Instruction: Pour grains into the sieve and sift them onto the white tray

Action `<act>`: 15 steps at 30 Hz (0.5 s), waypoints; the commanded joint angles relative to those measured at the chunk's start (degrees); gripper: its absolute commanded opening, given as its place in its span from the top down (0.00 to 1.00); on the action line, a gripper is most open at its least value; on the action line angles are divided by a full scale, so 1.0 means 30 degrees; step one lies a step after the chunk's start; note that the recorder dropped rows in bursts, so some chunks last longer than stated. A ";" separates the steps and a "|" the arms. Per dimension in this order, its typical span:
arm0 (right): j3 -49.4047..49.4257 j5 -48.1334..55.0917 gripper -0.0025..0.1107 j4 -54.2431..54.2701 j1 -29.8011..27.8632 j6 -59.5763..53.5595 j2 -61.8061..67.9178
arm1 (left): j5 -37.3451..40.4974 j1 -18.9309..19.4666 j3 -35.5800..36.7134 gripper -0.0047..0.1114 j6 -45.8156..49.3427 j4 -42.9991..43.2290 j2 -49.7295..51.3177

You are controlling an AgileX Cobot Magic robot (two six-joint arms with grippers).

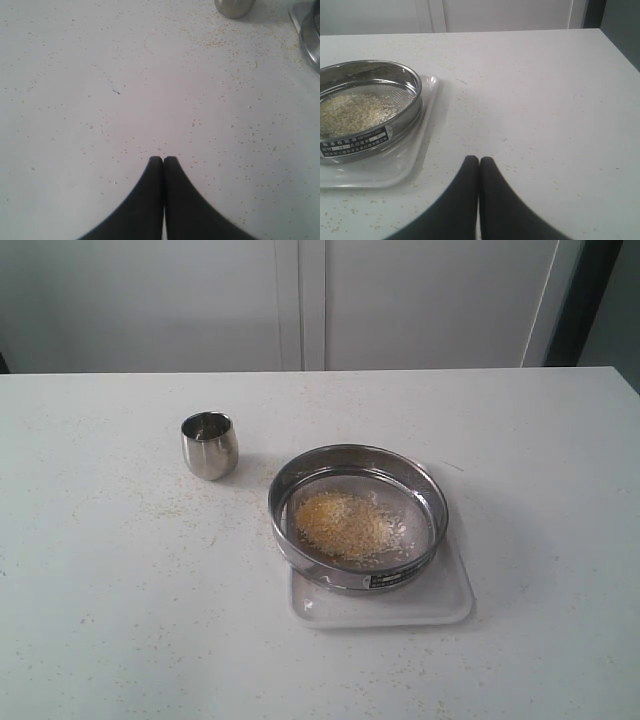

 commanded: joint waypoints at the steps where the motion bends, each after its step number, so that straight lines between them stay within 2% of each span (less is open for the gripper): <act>1: 0.0095 -0.0231 0.98 -0.0187 -0.0204 -0.0028 -0.0102 | 0.0074 0.0071 0.0020 0.96 0.0046 -0.0038 -0.0137; 8: 0.0095 -0.1774 0.98 -0.0969 -0.0204 -0.0107 -0.0102 | 0.0074 0.0071 0.0020 0.96 0.0046 -0.0038 -0.0137; 15: 0.0095 -0.5122 0.98 -0.0972 -0.0204 -0.2345 -0.0102 | 0.0074 0.0071 0.0020 0.96 0.0046 -0.0038 -0.0137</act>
